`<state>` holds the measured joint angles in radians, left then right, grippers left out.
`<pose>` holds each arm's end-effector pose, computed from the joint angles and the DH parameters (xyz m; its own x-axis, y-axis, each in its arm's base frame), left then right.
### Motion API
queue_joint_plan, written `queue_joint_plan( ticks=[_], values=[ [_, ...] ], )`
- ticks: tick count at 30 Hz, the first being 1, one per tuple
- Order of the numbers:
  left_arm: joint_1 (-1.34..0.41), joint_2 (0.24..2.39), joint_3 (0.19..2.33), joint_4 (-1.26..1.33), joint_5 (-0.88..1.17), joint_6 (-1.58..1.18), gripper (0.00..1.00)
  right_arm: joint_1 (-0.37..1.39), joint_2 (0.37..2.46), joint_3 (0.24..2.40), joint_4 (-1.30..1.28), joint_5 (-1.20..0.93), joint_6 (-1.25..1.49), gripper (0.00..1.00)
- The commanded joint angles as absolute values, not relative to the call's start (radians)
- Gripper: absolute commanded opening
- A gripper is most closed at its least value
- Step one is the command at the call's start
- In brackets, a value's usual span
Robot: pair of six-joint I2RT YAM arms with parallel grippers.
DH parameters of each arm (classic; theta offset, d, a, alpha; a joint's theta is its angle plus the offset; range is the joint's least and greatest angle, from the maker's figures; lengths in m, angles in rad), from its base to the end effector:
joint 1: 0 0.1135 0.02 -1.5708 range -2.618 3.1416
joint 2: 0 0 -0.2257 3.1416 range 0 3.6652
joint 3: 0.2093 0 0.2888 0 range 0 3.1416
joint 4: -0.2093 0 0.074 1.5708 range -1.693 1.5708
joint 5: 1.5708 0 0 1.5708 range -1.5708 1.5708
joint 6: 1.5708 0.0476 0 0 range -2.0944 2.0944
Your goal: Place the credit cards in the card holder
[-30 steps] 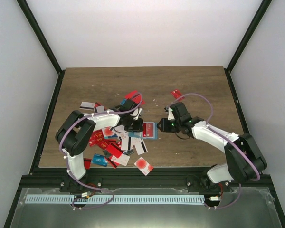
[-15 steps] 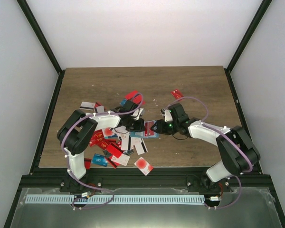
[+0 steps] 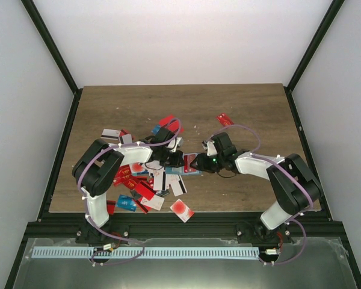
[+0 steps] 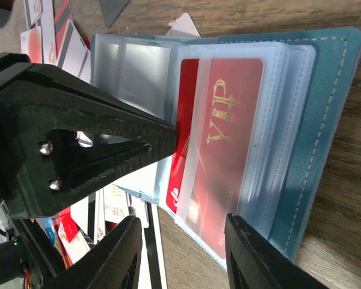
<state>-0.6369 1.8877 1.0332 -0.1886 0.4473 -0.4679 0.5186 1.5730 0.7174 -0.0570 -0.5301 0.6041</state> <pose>0.2932 -0.2425 0.0533 -0.9407 0.1901 -0.2809 0.3216 0.7631 -0.5606 0.2672 0.1802 0.0742 -0.9610 0.0158 -0.2762 -0.1827 0.7133 0.6767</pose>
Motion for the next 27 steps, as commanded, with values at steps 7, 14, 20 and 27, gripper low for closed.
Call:
queue_joint_plan(
  ticks=[7, 14, 20, 27],
  values=[
    [-0.653, 1.913, 1.004, -0.218, 0.437, -0.465, 0.04, 0.512, 1.589, 0.740, -0.056, -0.499, 0.609, 0.40],
    [-0.655, 1.917, 1.001, -0.216, 0.438, -0.463, 0.04, 0.512, 1.572, 0.720, -0.058, -0.487, 0.610, 0.40],
    [-0.655, 1.919, 1.000, -0.218, 0.438, -0.463, 0.04, 0.512, 1.569, 0.715, -0.056, -0.485, 0.612, 0.40],
    [-0.658, 1.919, 1.001, -0.221, 0.439, -0.459, 0.04, 0.512, 1.563, 0.704, -0.057, -0.478, 0.614, 0.40]
  ],
)
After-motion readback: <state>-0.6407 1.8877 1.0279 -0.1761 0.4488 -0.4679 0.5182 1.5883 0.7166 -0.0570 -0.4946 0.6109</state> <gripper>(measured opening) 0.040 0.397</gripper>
